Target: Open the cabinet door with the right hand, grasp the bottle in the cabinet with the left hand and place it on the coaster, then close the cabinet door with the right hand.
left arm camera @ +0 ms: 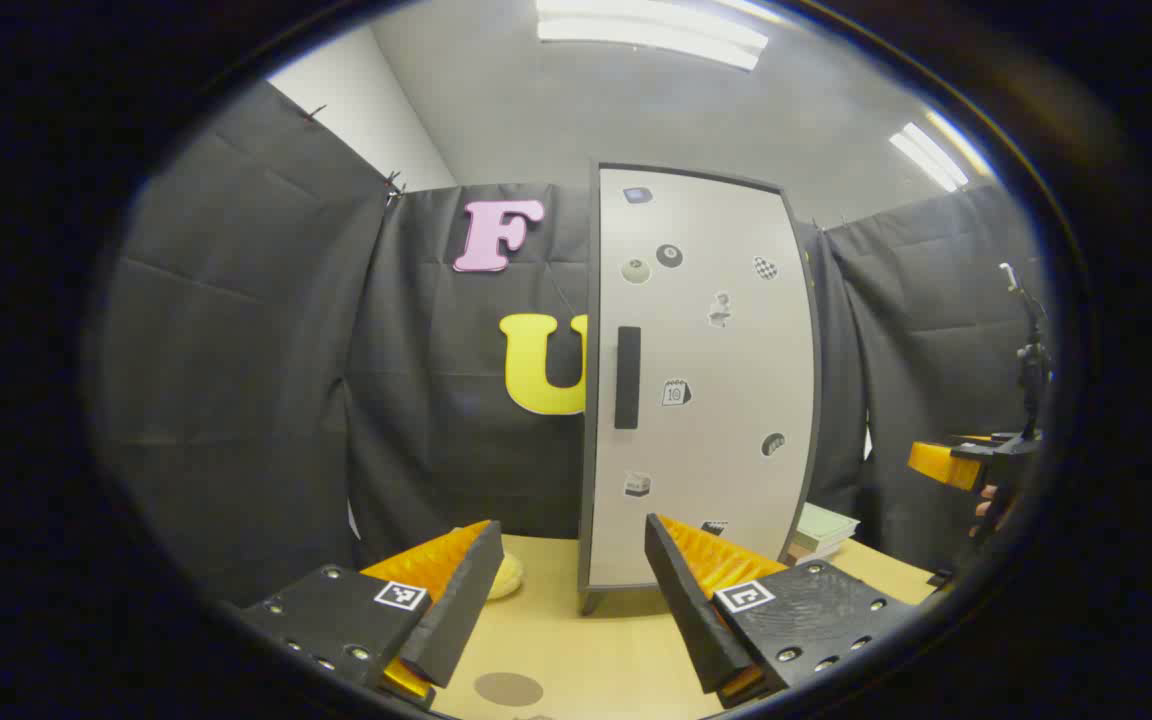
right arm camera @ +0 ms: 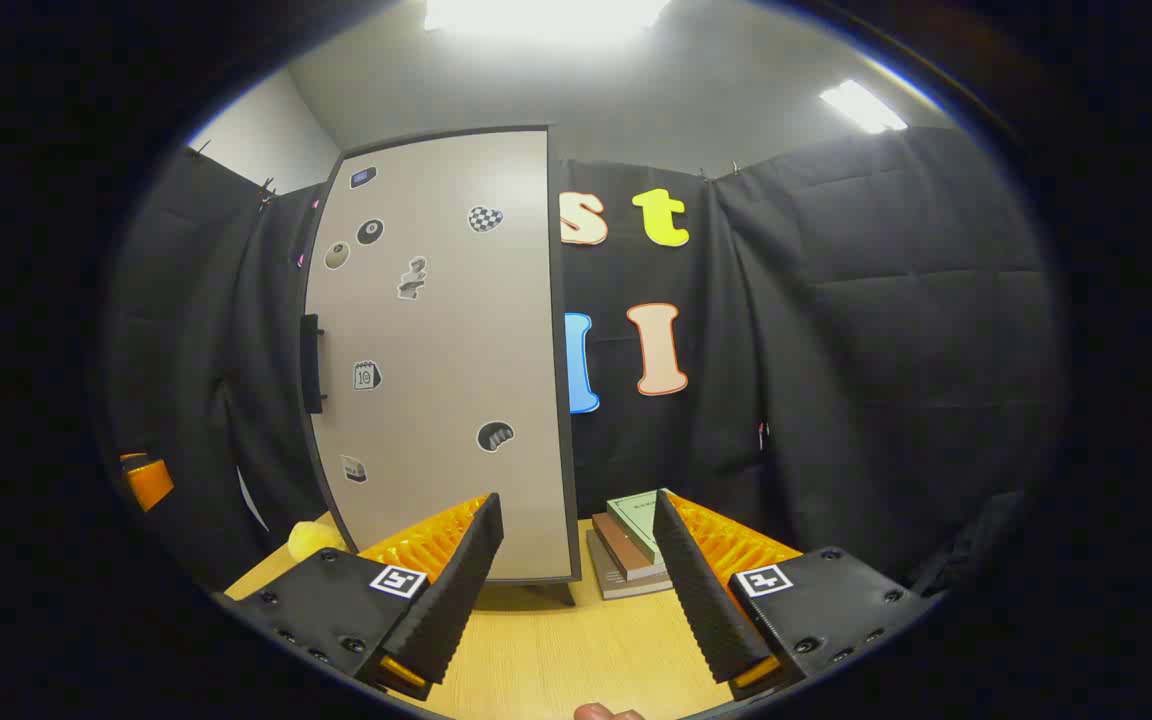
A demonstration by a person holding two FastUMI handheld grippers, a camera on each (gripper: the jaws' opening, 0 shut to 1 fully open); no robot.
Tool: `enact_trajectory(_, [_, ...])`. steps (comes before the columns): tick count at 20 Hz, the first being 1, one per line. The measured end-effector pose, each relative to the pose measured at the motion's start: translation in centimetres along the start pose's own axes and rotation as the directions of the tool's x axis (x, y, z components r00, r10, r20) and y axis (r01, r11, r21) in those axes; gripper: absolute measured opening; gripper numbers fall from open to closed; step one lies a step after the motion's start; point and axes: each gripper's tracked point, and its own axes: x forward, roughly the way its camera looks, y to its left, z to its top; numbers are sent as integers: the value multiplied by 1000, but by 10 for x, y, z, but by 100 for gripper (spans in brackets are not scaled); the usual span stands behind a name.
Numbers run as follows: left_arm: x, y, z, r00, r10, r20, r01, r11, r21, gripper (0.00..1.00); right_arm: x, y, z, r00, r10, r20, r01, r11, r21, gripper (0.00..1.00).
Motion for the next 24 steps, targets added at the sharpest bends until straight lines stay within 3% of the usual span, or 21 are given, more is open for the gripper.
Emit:
enact_trajectory(8, [-3, 7, -2, 1000, -1, -2, 1, 997, -72, 86, -3, 2, 7, 1000, 2, 7, -2, 1000, -5, 96])
enact_trajectory(12, [-5, 12, -2, 1000, 8, 4, -8, 999, -32, 89, -2, -2, 18, 999, -7, 31, 6, 1000, 14, 93])
enact_trajectory(16, [-8, 9, -8, 1000, 3, -17, -3, 999, -36, 89, 4, -4, 25, 999, -9, 44, 10, 1000, -18, 96])
enact_trajectory(21, [-5, 10, -12, 1000, 9, -25, -10, 1000, -25, 85, 8, 12, 28, 999, 29, 38, -28, 999, -24, 96])
enact_trajectory(22, [-5, 10, -15, 1000, 10, -29, -10, 1000, -16, 88, 10, 16, 30, 998, 37, 41, -36, 999, -35, 93])
enact_trajectory(24, [-5, 9, -19, 999, 8, -40, -9, 1000, -20, 89, 14, 23, 38, 997, 53, 53, -51, 997, -52, 96])
